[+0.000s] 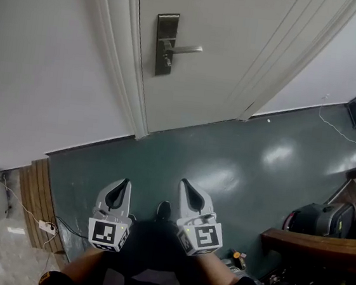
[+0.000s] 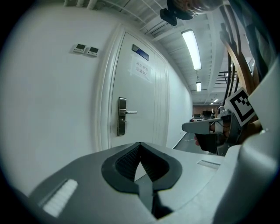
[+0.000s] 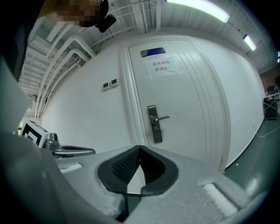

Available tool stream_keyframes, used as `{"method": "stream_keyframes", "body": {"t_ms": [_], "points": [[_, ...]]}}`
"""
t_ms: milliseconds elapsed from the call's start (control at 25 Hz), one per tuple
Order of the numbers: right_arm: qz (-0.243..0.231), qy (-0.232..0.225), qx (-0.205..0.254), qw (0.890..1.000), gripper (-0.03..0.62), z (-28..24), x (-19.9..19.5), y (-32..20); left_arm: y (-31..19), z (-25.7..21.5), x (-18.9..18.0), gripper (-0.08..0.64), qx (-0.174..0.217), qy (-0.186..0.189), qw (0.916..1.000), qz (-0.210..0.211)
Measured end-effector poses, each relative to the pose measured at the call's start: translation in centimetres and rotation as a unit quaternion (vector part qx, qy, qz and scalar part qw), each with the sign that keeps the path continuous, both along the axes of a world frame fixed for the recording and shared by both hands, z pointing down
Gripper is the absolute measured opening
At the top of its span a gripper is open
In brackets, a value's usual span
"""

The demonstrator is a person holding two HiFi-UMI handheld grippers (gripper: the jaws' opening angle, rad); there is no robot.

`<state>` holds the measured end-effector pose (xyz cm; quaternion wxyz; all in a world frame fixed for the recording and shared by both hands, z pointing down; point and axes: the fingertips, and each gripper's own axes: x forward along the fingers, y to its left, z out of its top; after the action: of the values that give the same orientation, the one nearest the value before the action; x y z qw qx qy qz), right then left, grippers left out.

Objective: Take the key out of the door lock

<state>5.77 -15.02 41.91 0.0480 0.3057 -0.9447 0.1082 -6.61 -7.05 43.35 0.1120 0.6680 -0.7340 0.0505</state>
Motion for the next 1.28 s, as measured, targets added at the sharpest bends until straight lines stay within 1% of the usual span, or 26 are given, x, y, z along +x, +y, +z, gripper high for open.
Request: {"method": "stream_keyframes", "body": {"t_ms": [160, 360, 720, 1000, 1280], "points": [[-0.012, 0.0, -0.002, 1.0, -0.009, 0.6, 1.1, -1.4, -0.7, 1.0, 1.4, 0.015, -0.008, -0.006, 0.9999, -0.005], [-0.014, -0.002, -0.012, 1.0, -0.008, 0.9, 1.8, -2.5, -1.7, 1.0, 1.5, 0.015, -0.012, -0.01, 0.9997, -0.017], [0.002, 0.008, -0.008, 1.0, -0.009, 1.4, 1.5, -5.7, -5.9, 1.3, 1.2, 0.015, -0.01, -0.008, 0.9998, 0.013], [0.017, 0.017, -0.012, 1.0, -0.008, 1.6, -1.0, -9.5, -11.0, 1.7, -1.0, 0.015, -0.004, -0.006, 0.999, 0.045], [0.041, 0.02, -0.011, 0.999, -0.008, 0.8, -5.0, -14.9, -16.9, 1.0, -5.8, 0.015, 0.001, -0.007, 0.9982, 0.059]]}}
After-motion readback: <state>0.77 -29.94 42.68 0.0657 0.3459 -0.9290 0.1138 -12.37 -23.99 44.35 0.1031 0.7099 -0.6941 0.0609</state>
